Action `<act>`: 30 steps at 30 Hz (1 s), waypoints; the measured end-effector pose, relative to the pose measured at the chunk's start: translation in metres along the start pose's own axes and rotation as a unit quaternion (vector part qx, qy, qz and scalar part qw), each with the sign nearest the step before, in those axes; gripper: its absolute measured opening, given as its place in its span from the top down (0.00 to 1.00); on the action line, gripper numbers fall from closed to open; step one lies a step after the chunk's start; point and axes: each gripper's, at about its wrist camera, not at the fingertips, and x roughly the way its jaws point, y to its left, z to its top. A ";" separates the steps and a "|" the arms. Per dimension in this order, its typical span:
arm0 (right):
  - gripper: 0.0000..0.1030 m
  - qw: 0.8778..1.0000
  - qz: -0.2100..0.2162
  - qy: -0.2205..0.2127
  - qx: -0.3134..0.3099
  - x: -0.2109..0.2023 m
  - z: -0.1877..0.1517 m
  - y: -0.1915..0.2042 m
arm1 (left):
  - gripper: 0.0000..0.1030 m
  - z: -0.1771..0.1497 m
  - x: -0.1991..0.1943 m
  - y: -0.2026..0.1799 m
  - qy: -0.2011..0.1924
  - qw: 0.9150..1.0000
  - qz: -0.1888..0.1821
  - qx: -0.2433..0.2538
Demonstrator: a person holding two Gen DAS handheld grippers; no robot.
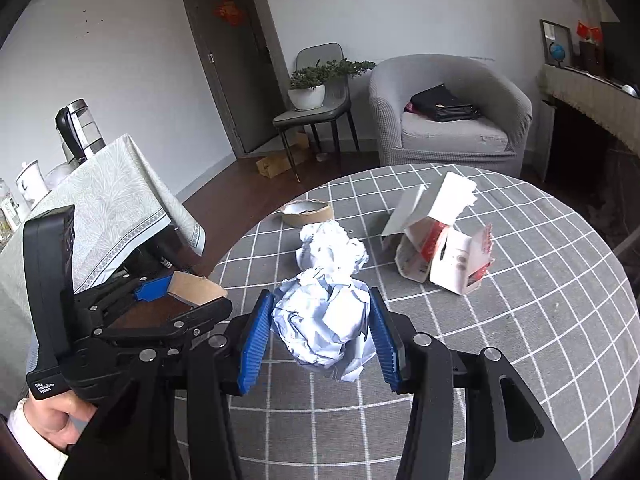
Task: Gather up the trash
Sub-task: 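Carry both items to the teal bin while the left tool releases the tape roll into it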
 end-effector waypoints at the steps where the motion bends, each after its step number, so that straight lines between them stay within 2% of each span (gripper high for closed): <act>1: 0.53 1.000 0.003 0.001 -0.001 0.002 -0.001 0.005 | 0.33 -0.003 -0.003 0.005 0.001 1.000 0.001 -0.004; 15: 0.53 0.998 0.047 0.016 -0.039 0.038 -0.001 0.091 | 0.33 -0.049 -0.030 0.091 0.023 0.999 0.030 -0.033; 24: 0.53 0.994 0.082 0.031 -0.067 0.070 0.004 0.148 | 0.33 -0.079 -0.030 0.150 0.057 0.995 0.059 -0.060; 30: 0.53 0.991 0.098 0.046 -0.085 0.092 0.000 0.179 | 0.33 -0.105 -0.022 0.185 0.099 0.989 0.065 -0.083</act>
